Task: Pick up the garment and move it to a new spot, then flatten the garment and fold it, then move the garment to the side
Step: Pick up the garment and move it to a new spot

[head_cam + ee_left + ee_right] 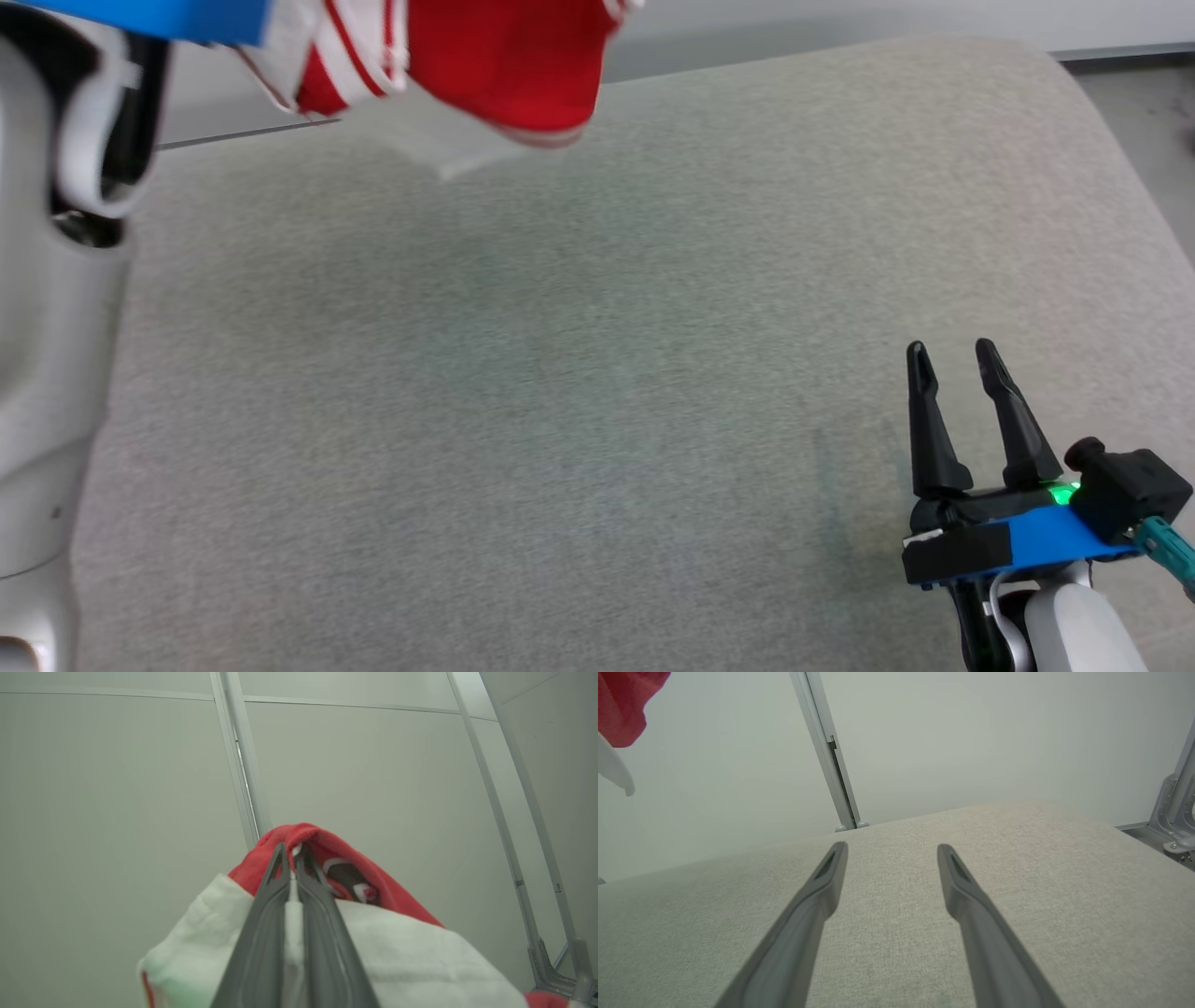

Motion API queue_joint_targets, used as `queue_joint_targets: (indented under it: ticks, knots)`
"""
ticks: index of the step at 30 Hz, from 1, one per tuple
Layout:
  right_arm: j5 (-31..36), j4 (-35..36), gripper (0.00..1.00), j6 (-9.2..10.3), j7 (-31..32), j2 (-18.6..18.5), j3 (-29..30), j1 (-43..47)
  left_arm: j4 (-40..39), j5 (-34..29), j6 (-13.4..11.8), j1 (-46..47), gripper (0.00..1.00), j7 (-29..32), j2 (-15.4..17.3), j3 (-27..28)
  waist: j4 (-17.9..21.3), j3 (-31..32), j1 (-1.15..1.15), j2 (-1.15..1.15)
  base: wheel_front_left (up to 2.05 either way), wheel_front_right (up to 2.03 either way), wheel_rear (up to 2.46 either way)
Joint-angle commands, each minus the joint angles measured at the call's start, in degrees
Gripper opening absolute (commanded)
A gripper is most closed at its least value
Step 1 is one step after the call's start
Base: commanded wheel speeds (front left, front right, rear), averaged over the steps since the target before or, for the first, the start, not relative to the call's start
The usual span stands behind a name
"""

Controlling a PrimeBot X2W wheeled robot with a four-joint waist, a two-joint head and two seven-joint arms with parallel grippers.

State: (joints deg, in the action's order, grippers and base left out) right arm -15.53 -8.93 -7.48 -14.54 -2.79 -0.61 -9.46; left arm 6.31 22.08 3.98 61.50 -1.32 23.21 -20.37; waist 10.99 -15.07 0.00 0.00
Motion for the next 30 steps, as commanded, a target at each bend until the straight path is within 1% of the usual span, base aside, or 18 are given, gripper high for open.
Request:
queue_joint_targets:
  ticks: [1,6,12,21,27,28,29,30]
  knots:
    - [-0.2,-0.3,1.00,-0.03,-0.4,-0.2,-0.2,-1.1,0.3,-0.3,-0.3,0.3,0.00,0.1,-0.6,-0.8,1.6,0.6,0.00,0.00,0.00,0.00,0.00]
    - [-0.3,-0.9,1.00,-0.03,-0.7,-0.2,-0.5,-1.4,3.1,0.0,-0.4,-4.1,0.00,-0.9,-3.2,-3.9,4.4,0.5,0.00,0.00,0.00,0.00,0.00]
    - [-0.1,-0.5,1.00,-0.03,-0.7,-0.2,-0.1,-0.5,7.8,1.2,-1.0,-13.2,0.00,-3.8,-5.6,-6.8,5.0,0.8,0.00,0.00,0.00,0.00,0.00]
    - [1.4,-0.8,1.00,-0.03,-0.7,-0.2,-0.1,0.0,17.8,3.0,-1.3,-28.7,0.00,-8.3,-9.1,-11.3,3.0,2.5,0.00,0.00,0.00,0.00,0.00]
    - [1.8,-1.2,1.00,-0.03,-0.6,-0.2,-0.3,0.5,23.7,3.5,0.5,-34.0,0.00,-10.2,-12.2,-15.4,0.8,4.0,0.00,0.00,0.00,0.00,0.00]
    - [1.9,-1.4,1.00,-0.03,-0.6,-0.2,-0.4,0.5,24.3,3.4,0.4,-34.2,0.63,-10.6,-12.6,-15.6,0.4,4.3,0.00,0.00,0.00,0.00,0.00]
    - [2.1,-1.4,1.00,-0.03,-0.5,-0.2,-0.4,0.7,24.8,3.4,0.2,-34.4,1.00,-11.0,-12.9,-15.7,0.0,4.6,0.00,0.00,0.00,0.00,0.00]
    - [2.2,-1.5,1.00,-0.03,-0.4,-0.2,-0.4,0.9,25.1,3.5,0.2,-34.4,1.00,-11.5,-13.4,-15.7,-0.5,5.0,0.00,0.00,0.00,0.00,0.00]
